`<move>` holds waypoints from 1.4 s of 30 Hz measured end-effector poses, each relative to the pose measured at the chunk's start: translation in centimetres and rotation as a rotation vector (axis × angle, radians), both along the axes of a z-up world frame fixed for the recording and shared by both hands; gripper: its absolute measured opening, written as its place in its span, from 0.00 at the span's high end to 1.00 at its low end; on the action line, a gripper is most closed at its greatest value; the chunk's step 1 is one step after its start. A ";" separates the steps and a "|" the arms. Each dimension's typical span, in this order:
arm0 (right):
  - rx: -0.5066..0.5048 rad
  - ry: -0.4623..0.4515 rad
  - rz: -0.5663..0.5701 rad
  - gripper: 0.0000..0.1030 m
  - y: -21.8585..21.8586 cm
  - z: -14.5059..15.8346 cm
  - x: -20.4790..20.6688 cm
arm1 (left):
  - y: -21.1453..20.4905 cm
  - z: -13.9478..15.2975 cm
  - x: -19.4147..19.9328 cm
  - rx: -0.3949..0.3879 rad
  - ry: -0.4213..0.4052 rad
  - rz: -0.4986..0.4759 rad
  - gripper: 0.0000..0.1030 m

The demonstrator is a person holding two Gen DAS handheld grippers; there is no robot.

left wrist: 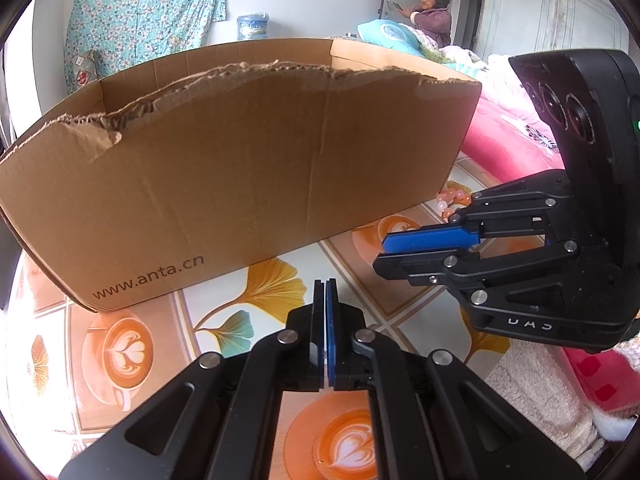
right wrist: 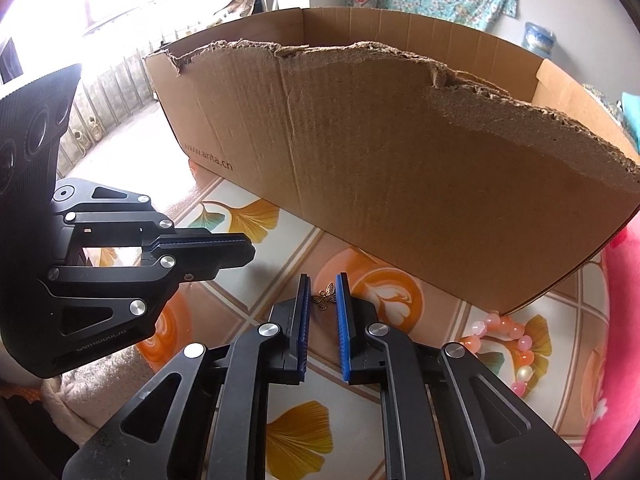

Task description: Organize jewelry

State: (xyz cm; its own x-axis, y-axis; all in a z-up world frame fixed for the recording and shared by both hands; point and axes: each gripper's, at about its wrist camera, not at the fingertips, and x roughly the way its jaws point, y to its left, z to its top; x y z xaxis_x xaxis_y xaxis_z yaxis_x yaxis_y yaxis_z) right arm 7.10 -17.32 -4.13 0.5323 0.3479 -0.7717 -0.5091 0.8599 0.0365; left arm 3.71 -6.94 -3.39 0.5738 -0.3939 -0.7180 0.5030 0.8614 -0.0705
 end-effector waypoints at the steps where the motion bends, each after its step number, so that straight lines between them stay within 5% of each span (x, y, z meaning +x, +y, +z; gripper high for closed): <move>1: 0.000 -0.004 -0.002 0.90 -0.1 0.1 0.0 | 0.0 0.0 0.0 0.000 0.000 0.001 0.99; 8: 0.030 -0.043 -0.062 0.90 -2.5 2.0 -1.0 | -0.1 0.4 -0.6 -0.030 -0.002 -0.033 0.99; 12: 0.042 -0.064 -0.132 0.90 -4.8 2.9 -1.9 | -1.0 0.9 -1.3 -0.078 0.008 -0.100 0.73; 15: 0.052 -0.073 -0.168 0.90 -6.2 3.1 -2.5 | -2.6 1.2 -1.9 -0.079 -0.018 -0.155 0.65; 23: 0.088 -0.087 -0.193 0.90 -8.4 3.8 -3.3 | -6.0 0.6 -1.0 0.003 -0.032 -0.185 0.65; 30: 0.126 -0.086 -0.200 0.90 -9.0 3.1 -3.1 | -6.9 0.0 0.0 0.036 0.013 -0.150 0.74; 42: 0.143 -0.074 -0.202 0.90 -9.4 2.6 -2.7 | -9.2 -0.3 -1.1 0.128 -0.033 -0.065 0.80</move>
State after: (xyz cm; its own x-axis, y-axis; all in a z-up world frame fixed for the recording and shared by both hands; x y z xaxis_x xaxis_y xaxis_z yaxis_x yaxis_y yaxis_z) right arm 4.39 -26.76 -1.48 0.6557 0.3316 -0.6784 -0.3332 0.9333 0.1341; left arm 2.62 -16.15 -3.68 0.5737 -0.3374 -0.7463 0.5586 0.8276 0.0553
